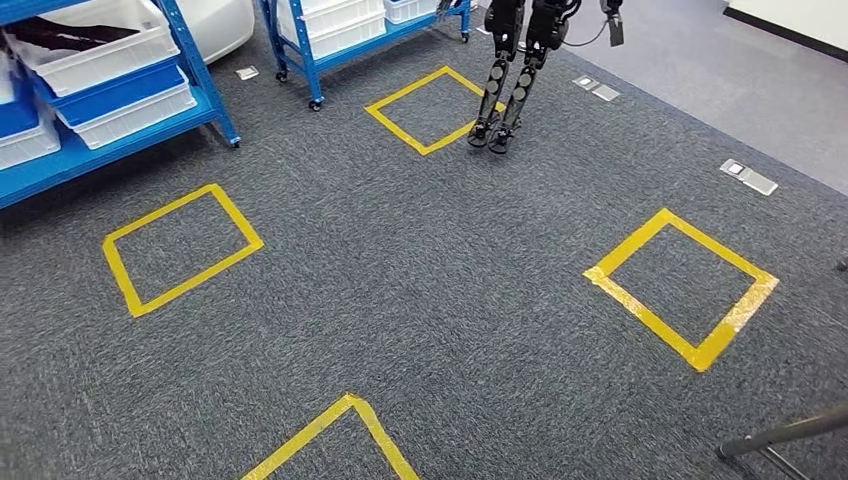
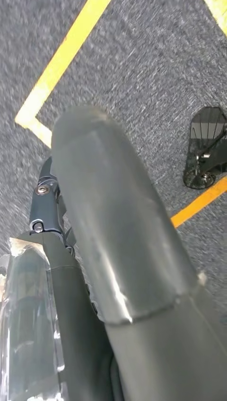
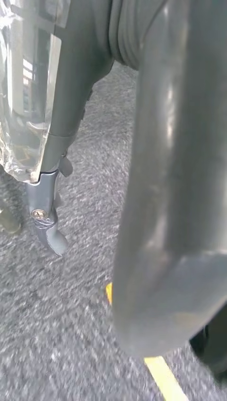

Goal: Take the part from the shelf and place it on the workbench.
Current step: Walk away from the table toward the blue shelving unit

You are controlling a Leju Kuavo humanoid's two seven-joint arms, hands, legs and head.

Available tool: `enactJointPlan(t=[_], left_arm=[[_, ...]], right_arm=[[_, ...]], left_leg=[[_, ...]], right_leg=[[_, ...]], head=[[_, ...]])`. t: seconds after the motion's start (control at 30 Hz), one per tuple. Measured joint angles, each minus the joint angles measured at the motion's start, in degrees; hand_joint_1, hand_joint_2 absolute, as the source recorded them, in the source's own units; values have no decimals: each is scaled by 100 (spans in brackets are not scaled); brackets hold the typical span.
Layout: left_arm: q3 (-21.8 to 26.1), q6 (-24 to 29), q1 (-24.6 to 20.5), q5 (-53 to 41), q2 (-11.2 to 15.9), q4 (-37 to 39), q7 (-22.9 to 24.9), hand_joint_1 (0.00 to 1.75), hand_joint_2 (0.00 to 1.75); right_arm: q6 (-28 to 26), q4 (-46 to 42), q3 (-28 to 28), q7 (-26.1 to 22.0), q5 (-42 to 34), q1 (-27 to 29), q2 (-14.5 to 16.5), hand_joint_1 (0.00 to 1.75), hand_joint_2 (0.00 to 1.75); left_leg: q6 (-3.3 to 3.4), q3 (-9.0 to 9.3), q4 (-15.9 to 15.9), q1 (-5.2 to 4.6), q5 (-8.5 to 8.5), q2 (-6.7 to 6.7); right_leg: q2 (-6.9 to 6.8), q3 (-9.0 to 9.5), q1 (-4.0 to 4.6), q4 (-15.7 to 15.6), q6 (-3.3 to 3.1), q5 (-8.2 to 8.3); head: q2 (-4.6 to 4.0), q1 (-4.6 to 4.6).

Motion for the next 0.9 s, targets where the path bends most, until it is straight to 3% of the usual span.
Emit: enactJointPlan(t=[0.03,0.07,0.13,0.2,0.27,0.33,0.4,0.43,0.47,0.5,0.57,0.63,0.7,0.73,0.8,0.87,0.9], left_arm=[[0,0,2,0,-5,0,1,0,0],[0,0,1,0,-7,0,4,0,0],[0,0,3,0,-5,0,9,0,0],[1,0,18,0,3,0,11,0,0],[1,1,30,0,10,0,10,0,0],[-1,2,15,-4,9,0,8,0,0],[-1,2,3,-12,7,0,4,0,0],[-1,2,7,-16,7,0,3,0,0],[0,3,14,-17,7,0,2,0,0],[0,3,19,-17,8,0,2,0,0],[0,4,10,-22,15,-1,0,0,0],[-1,3,-11,-31,19,-2,-8,0,0],[-1,3,-16,-39,20,-2,-14,0,0],[-2,2,-11,-43,19,-2,-15,0,0],[-1,2,-9,-51,17,-2,-15,0,0],[0,1,-21,-61,14,-2,-15,0,0],[0,1,-25,-66,11,-2,-16,0,0]], right_arm=[[1,0,0,0,0,-2,-5,0,0],[2,1,0,0,0,-2,-7,0,0],[4,2,1,1,2,-9,-4,0,0],[5,2,4,4,5,-24,3,0,0],[6,1,14,7,8,-33,11,0,0],[7,-1,22,7,4,-22,15,0,0],[7,-2,24,9,-10,-3,15,0,0],[7,-2,24,10,-15,-1,14,0,0],[7,-2,25,10,-19,-7,14,0,0],[7,-2,25,10,-19,-15,15,0,0],[10,-2,27,9,-19,-31,22,0,0],[24,-2,28,5,-22,-43,28,0,0],[39,-2,30,1,-28,-60,32,0,0],[43,-2,32,-2,-30,-70,32,0,0],[44,-2,34,-6,-31,-74,28,0,0],[44,-2,34,-8,-31,-56,21,0,0],[44,-2,35,-7,-32,-44,17,0,0]], left_leg=[[-22,4,9,7,-6,-73],[-54,2,26,3,-17,-145],[-120,-23,38,-11,-19,-247],[-175,-53,36,-2,-6,-310],[-225,-135,211,3,-119,-95],[-270,-409,794,-1,-448,247],[-294,-759,1484,14,-735,382],[-292,-835,1628,18,-748,408],[-276,-797,1557,20,-657,430],[-245,-648,1283,15,-493,467],[-149,-227,521,-32,-195,681],[-82,-29,123,-89,-111,810],[-46,-22,63,-108,-100,697],[-32,14,6,-92,-64,635],[2,94,-120,-40,19,514],[19,105,-159,-13,53,382],[21,100,-158,-11,56,304]], right_leg=[[115,149,-29,-378,51,183],[224,271,-44,-709,57,337],[335,362,-37,-942,-22,450],[237,388,-30,-962,-128,484],[119,404,-44,-977,-211,503],[-25,406,-24,-982,-281,495],[-192,398,11,-981,-324,478],[-271,397,26,-981,-333,472],[-341,400,39,-981,-340,466],[-405,408,51,-982,-346,460],[-522,431,88,-981,-344,443],[-623,447,111,-985,-315,423],[-729,485,117,-1018,-267,410],[-706,501,118,-1015,-242,396],[-456,419,116,-785,-213,264],[-172,93,78,-120,-224,-11],[-122,-93,62,236,-218,-126]], head=[[0,5],[0,12],[0,15],[0,7],[0,-18],[0,-51],[0,-58],[0,-61],[0,-60],[0,-61],[0,-56],[0,-47],[0,-47],[0,-44],[0,-28],[0,-11],[0,-5]])
